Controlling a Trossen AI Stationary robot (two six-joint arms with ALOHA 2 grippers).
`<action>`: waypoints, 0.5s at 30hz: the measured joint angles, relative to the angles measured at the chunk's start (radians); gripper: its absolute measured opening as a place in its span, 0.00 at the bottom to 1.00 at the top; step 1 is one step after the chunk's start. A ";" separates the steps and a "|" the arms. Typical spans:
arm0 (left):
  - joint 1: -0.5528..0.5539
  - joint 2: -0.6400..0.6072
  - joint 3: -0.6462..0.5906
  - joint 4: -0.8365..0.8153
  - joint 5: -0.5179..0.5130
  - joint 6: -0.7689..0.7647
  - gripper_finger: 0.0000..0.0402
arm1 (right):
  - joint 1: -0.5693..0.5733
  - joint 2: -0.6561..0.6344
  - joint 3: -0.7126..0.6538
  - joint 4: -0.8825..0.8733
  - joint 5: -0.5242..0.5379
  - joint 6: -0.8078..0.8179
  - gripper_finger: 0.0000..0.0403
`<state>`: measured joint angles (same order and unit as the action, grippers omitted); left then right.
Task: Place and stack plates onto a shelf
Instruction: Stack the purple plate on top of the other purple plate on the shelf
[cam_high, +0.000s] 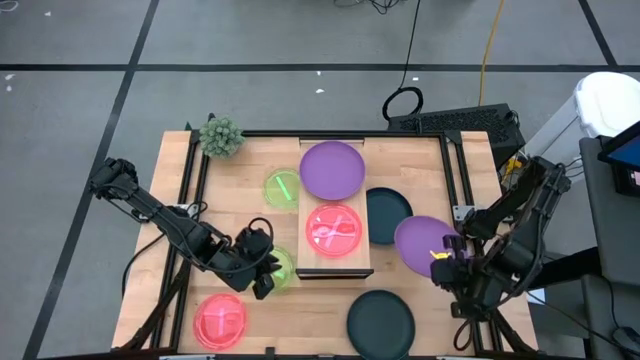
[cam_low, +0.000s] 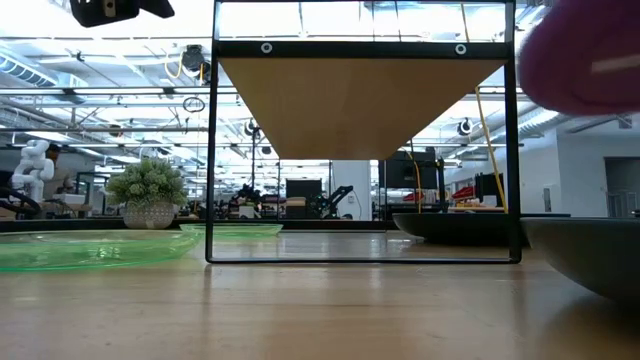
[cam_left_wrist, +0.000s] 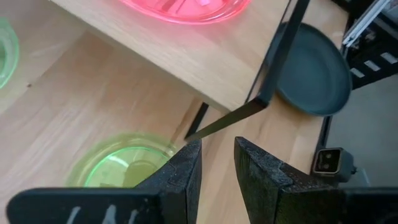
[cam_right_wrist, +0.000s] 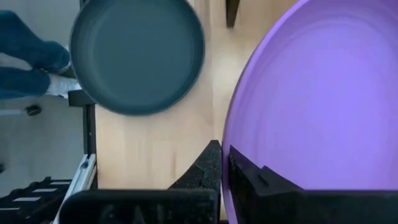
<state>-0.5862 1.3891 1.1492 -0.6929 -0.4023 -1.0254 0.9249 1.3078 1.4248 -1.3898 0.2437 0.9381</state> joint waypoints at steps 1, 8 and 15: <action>0.002 0.000 0.000 -0.009 0.000 0.001 0.25 | -0.013 0.000 0.014 -0.009 0.002 -0.018 0.00; 0.002 0.000 0.000 -0.025 -0.001 0.015 0.25 | -0.111 0.000 0.093 -0.047 0.023 -0.185 0.00; 0.002 0.000 0.000 -0.065 -0.001 0.002 0.25 | -0.227 0.000 0.142 -0.049 0.023 -0.425 0.00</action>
<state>-0.5841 1.3891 1.1492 -0.7583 -0.4034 -1.0232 0.6984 1.3075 1.5671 -1.4384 0.2664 0.5134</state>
